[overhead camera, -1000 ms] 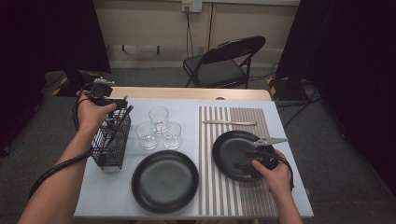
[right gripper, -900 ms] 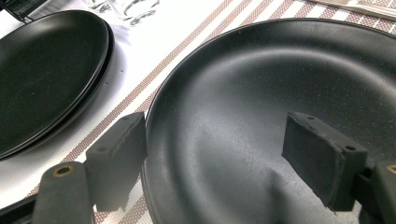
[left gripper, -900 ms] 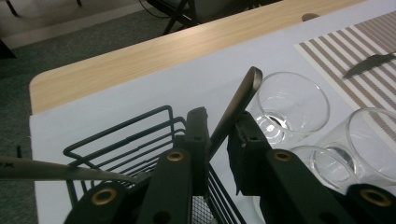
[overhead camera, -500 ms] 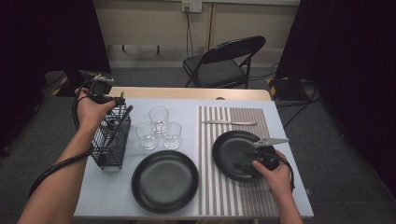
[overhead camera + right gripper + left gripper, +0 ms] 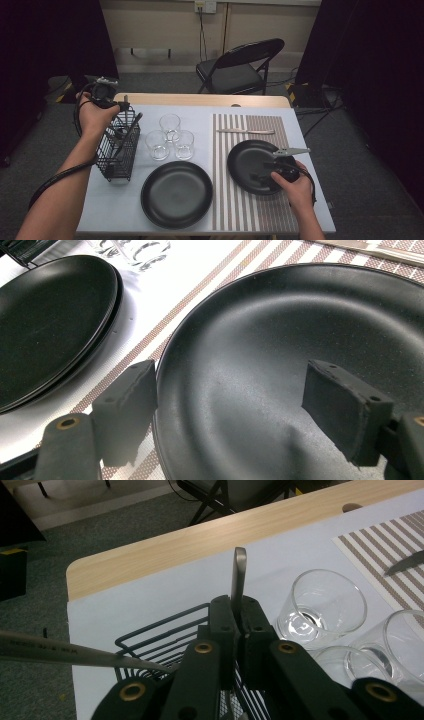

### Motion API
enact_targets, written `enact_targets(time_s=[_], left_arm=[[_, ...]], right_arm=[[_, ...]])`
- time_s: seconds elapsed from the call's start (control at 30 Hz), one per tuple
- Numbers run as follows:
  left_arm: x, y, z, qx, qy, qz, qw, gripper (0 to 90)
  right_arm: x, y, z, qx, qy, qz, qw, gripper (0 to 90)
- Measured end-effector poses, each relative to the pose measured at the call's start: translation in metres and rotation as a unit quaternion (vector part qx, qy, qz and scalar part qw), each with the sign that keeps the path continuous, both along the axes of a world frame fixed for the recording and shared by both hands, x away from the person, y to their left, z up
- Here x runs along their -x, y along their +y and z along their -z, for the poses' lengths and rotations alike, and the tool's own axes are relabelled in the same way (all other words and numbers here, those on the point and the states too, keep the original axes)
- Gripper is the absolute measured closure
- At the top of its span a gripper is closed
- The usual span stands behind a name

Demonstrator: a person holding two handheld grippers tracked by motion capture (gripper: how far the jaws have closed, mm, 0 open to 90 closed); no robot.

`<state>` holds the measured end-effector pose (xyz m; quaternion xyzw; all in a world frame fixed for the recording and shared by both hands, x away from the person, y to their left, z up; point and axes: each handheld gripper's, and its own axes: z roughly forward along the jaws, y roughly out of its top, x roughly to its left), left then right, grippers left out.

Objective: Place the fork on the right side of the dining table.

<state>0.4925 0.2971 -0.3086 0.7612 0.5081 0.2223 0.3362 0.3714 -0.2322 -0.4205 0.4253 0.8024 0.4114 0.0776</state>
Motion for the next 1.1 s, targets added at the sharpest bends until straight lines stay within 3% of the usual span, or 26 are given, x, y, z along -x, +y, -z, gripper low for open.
enact_targets(time_s=[0.23, 0.73, 0.93, 1.1], left_arm=[[-0.001, -0.001, -0.01, 0.011, -0.012, -0.001, 0.9999, 87.1], [0.0, -0.003, -0.035, 0.013, -0.024, 0.008, 0.9996, 87.2], [0.0, -0.004, -0.047, 0.012, -0.024, 0.007, 0.9996, 87.1], [-0.001, -0.007, -0.056, 0.017, -0.024, 0.011, 0.9995, 87.1]], right_arm=[[0.0, -0.001, -0.001, -0.002, 0.0, 0.002, 1.0, 21.3], [0.001, 0.001, 0.0, -0.001, 0.002, 0.0, 1.0, 21.2], [0.0, 0.002, 0.0, -0.01, 0.004, -0.005, 0.9999, 21.2], [0.0, 0.003, 0.001, -0.003, 0.003, -0.007, 1.0, 21.2]])
